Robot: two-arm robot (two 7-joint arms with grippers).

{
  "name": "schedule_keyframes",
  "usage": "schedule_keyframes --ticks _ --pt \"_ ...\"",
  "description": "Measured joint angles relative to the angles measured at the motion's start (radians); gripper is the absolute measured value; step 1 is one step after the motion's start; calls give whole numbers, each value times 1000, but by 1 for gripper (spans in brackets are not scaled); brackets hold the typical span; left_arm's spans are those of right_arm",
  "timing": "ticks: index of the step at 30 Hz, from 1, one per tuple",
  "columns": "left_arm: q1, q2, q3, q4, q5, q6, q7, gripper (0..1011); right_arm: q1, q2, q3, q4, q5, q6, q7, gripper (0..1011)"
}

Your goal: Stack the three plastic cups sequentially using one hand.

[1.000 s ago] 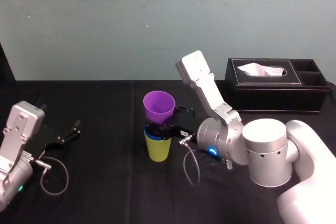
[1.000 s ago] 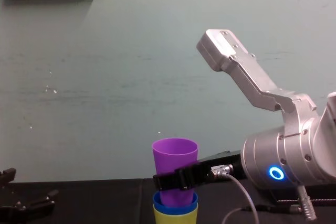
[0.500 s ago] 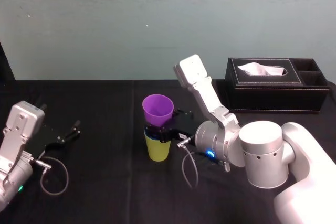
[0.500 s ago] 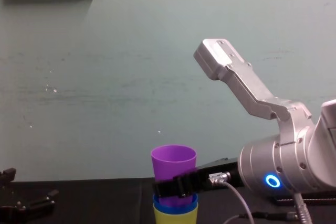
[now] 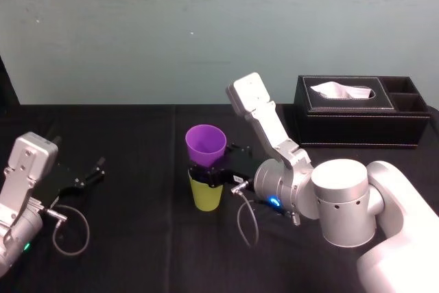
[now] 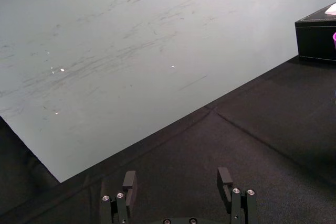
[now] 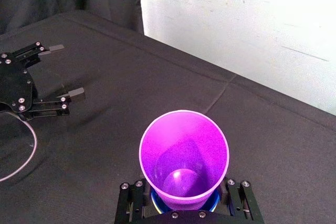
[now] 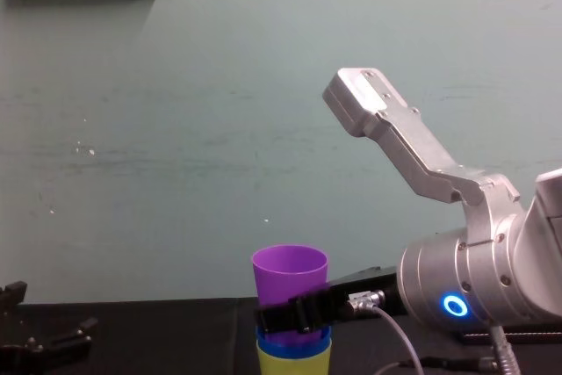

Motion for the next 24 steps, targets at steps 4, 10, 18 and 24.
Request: schedule_keyframes --ticks 4,10,18,24 --pt "0 0 0 0 0 0 0 1000 0 0 0 0 0 0 0 707" --pt "0 0 0 0 0 0 0 1000 0 1 1 -1 0 0 0 707" --pt "0 0 0 0 0 0 0 1000 0 1 1 -2 0 1 0 863" --pt "0 0 0 0 0 0 0 1000 0 1 1 -2 0 1 0 1000"
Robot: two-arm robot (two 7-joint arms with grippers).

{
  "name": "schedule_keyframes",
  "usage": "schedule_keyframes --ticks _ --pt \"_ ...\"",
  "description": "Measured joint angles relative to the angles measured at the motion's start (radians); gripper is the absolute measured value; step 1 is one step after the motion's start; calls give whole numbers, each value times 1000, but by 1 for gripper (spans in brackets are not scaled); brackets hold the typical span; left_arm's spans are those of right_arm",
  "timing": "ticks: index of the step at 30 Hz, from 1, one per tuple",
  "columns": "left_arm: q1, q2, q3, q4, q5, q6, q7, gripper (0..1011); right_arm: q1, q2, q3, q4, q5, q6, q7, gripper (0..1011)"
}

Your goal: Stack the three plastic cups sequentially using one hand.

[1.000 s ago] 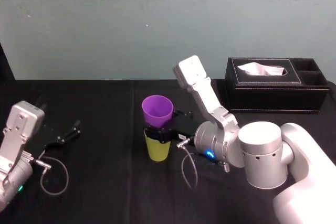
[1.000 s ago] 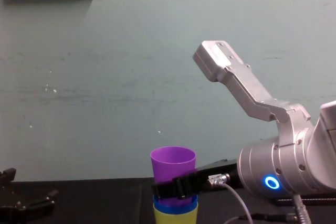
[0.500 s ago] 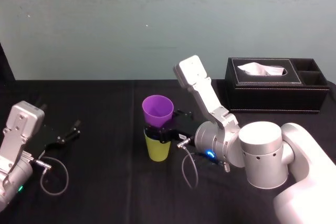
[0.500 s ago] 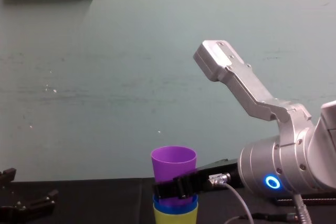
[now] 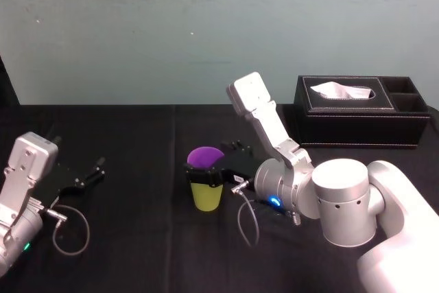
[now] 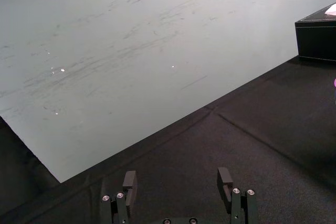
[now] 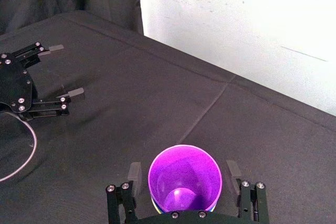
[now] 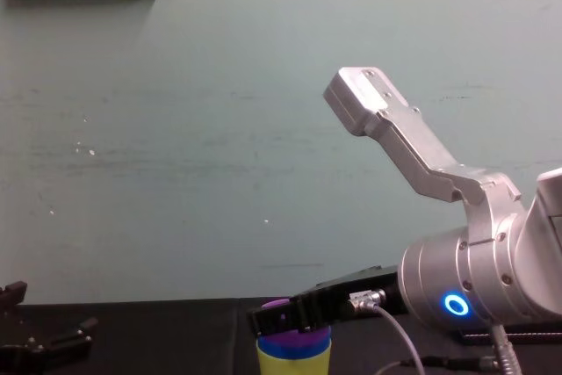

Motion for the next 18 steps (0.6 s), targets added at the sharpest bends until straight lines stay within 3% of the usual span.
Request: schedule_keyframes --ticks 11,18 --pt "0 0 0 0 0 0 0 1000 0 0 0 0 -1 0 0 1003" --pt "0 0 0 0 0 0 0 1000 -19 1 10 -25 -7 -39 -17 1003"
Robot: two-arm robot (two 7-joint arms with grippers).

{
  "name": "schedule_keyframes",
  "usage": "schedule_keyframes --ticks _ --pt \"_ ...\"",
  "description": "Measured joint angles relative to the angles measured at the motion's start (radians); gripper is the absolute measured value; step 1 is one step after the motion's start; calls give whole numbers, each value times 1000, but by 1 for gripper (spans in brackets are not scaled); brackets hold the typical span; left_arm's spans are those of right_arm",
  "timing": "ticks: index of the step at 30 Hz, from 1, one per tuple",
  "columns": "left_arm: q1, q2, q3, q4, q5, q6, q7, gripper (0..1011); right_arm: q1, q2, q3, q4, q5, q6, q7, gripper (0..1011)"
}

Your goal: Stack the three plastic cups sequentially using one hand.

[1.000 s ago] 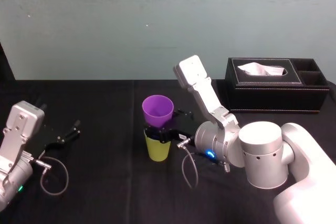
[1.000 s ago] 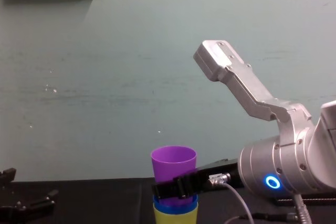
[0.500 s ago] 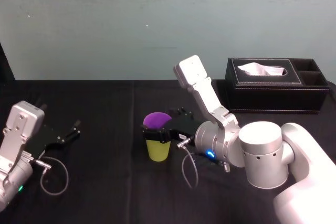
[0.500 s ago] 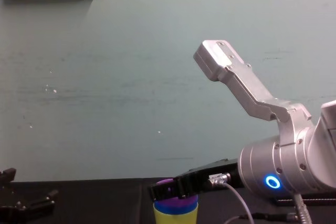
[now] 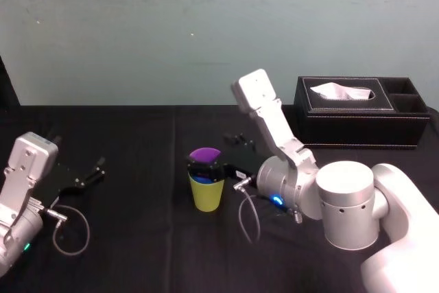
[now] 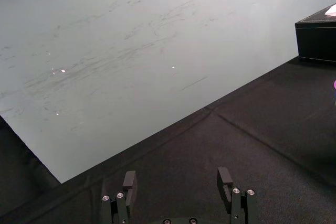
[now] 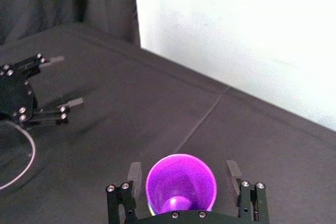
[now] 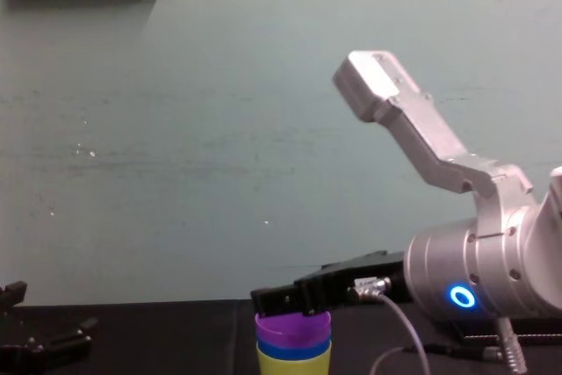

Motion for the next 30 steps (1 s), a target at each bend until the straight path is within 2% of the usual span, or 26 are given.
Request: schedule_keyframes --ticks 3,5,11,18,22,30 --pt "0 0 0 0 0 0 0 1000 -7 -1 8 -7 0 -12 -7 1002" --pt "0 0 0 0 0 0 0 1000 -24 -4 31 -23 2 -48 -31 1003" --pt "0 0 0 0 0 0 0 1000 -61 -12 68 -49 -4 -102 -83 1003" --pt "0 0 0 0 0 0 0 1000 -125 -39 122 -62 -49 -189 -201 1003" --pt "0 0 0 0 0 0 0 1000 -161 -60 144 -39 -99 -242 -290 1003" --pt "0 0 0 0 0 0 0 1000 -192 -78 160 22 -155 -273 -360 1003"
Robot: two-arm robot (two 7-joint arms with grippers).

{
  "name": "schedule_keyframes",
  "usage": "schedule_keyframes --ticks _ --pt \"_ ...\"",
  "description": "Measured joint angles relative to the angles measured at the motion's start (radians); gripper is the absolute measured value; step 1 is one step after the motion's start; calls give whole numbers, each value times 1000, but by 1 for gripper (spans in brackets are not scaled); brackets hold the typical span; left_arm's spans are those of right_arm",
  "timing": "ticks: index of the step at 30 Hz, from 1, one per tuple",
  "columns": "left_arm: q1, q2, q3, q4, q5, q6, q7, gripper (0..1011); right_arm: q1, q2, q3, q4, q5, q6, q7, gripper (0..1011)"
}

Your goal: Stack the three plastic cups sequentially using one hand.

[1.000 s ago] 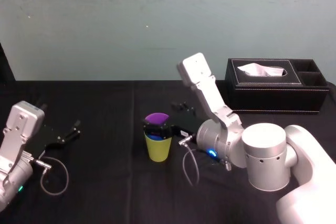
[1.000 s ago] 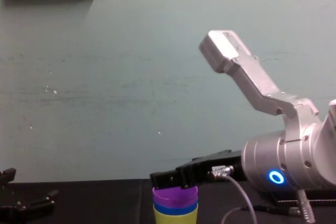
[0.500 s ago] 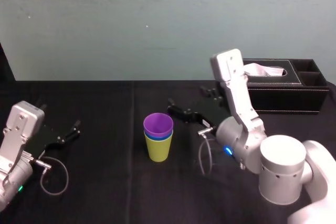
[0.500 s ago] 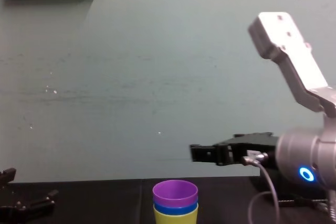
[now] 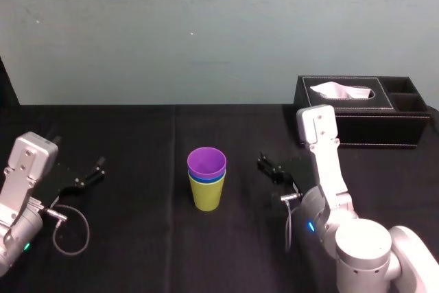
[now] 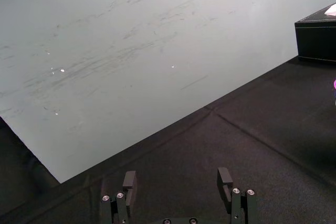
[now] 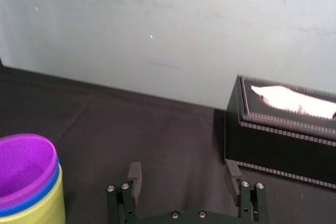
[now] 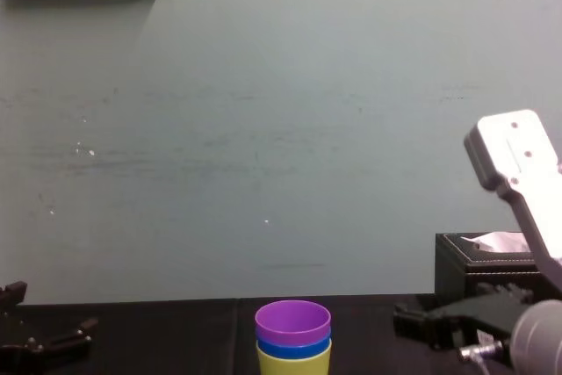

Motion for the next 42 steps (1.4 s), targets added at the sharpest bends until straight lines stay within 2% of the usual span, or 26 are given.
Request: schedule_keyframes --ticks 5,8,42 --pt "0 0 0 0 0 0 0 1000 -6 -7 3 28 -18 -17 -9 1003" --pt "0 0 0 0 0 0 0 1000 -7 -6 5 40 -19 -29 9 1003" --pt "0 0 0 0 0 0 0 1000 -5 -6 2 35 -18 -22 5 1003"
